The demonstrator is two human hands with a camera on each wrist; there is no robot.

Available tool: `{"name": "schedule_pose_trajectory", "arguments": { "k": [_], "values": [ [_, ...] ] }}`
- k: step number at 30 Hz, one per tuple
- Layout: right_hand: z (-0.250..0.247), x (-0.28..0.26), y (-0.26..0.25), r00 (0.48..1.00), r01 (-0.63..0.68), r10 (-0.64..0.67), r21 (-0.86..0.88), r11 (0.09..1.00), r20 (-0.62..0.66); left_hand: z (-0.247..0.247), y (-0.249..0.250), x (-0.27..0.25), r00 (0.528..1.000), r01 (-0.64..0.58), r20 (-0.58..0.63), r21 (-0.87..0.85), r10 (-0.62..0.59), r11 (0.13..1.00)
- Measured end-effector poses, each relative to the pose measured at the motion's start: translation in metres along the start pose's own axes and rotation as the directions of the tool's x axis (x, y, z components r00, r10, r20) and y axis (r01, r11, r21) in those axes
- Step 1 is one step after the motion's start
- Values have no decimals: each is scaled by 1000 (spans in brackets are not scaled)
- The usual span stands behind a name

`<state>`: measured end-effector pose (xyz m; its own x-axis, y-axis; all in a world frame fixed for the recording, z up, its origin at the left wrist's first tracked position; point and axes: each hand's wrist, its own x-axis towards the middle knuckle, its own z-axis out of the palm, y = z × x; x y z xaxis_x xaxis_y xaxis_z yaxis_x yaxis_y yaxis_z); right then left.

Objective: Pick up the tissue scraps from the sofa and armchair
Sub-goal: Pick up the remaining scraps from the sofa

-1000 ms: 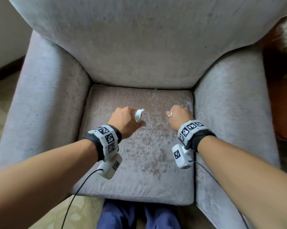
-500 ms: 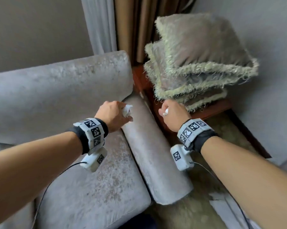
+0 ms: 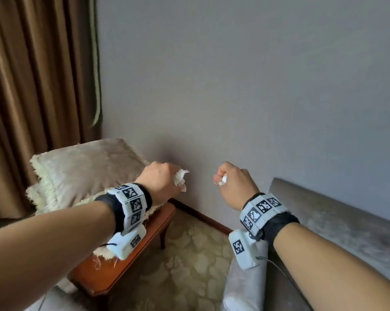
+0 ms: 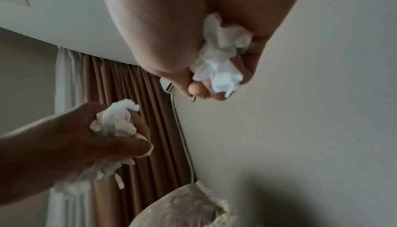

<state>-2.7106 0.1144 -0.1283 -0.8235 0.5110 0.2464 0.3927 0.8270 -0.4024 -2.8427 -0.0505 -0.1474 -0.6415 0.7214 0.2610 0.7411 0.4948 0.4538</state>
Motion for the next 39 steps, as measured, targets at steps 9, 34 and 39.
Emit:
{"name": "schedule_pose_trajectory", "arguments": {
  "k": [9, 34, 39],
  "values": [
    [-103, 8, 145, 960, -208, 193, -53, 977, -202, 72, 175, 114, 949, -291, 105, -74, 297, 954],
    [-166, 27, 394, 750, -662, 614, -287, 693, -246, 285, 367, 284, 625, -692, 302, -215, 720, 690],
    [-172, 16, 433, 736, -677, 633, -277, 682, -241, 319, 395, 288, 612, -686, 356, -206, 706, 698]
  ]
}}
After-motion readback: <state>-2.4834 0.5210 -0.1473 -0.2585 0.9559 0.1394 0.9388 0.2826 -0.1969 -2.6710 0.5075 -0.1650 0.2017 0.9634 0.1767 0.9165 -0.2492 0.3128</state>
